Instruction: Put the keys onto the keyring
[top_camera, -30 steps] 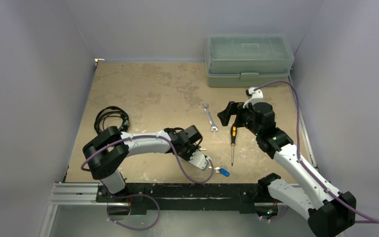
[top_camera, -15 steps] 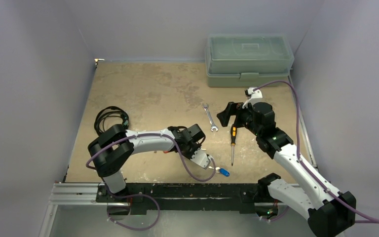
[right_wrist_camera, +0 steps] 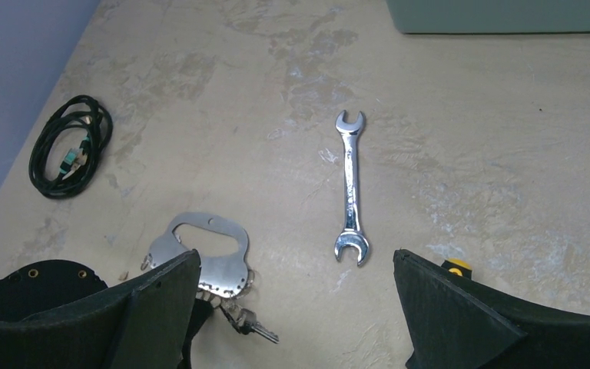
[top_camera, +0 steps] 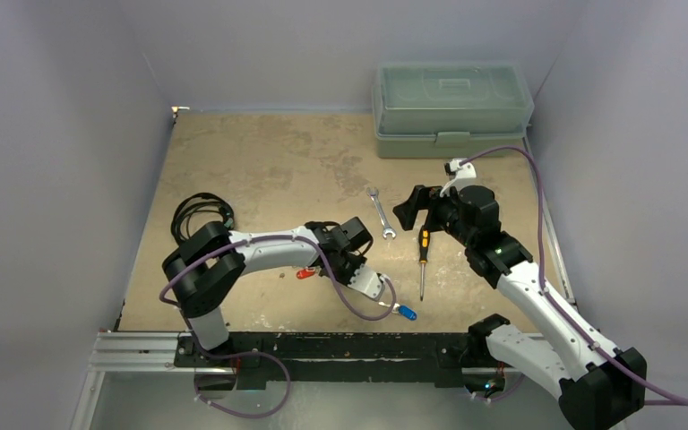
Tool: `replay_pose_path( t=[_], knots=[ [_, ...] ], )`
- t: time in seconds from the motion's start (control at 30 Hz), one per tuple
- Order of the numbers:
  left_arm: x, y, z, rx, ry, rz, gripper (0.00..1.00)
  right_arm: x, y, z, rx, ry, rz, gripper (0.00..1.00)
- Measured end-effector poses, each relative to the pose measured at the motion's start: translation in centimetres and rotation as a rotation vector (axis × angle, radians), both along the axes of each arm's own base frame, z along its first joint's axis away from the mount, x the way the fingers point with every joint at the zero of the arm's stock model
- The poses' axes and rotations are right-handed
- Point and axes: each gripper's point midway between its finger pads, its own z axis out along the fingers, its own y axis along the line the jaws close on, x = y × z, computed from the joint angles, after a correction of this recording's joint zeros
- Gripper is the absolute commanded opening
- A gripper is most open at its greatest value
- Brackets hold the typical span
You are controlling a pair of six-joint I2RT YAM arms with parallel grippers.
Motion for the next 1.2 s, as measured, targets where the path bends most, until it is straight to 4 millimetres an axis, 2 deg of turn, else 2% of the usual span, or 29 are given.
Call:
replay_pose_path(
  t=[0.3,0.6,0.83,0.97,1.07,1.2],
  knots=[
    [-3.9,0.6,0.5,-0.045,0.166,0.015,0.0,-0.2,0.3,0.1,0.008,0.003,0.021,0.99],
    [-5.4,-0.4,3.6,-0.173,0.212,0.027,0.0,-0.4,0.8,0.3,0.022,-0.004,0.046,0.99],
    [-6.1,-0.2,3.4,-0.177,0.242,0.031,0.0,-0.5,1.3,0.5,0.036,-0.012,0.073,0.99],
    [-5.9,-0.3,3.5,-0.186,0.233,0.054,0.25,-0.7,1.4,0.1,0.041,-0.01,0.087,0.99],
    [-5.7,0.0,4.1,-0.225,0.199,0.085,0.36,-0.9,1.5,-0.3,0.04,-0.002,0.093,0.99],
    [-5.4,0.6,6.4,-0.322,0.103,0.096,0.42,-0.9,1.5,-0.5,0.041,-0.001,0.095,0.99]
  ],
)
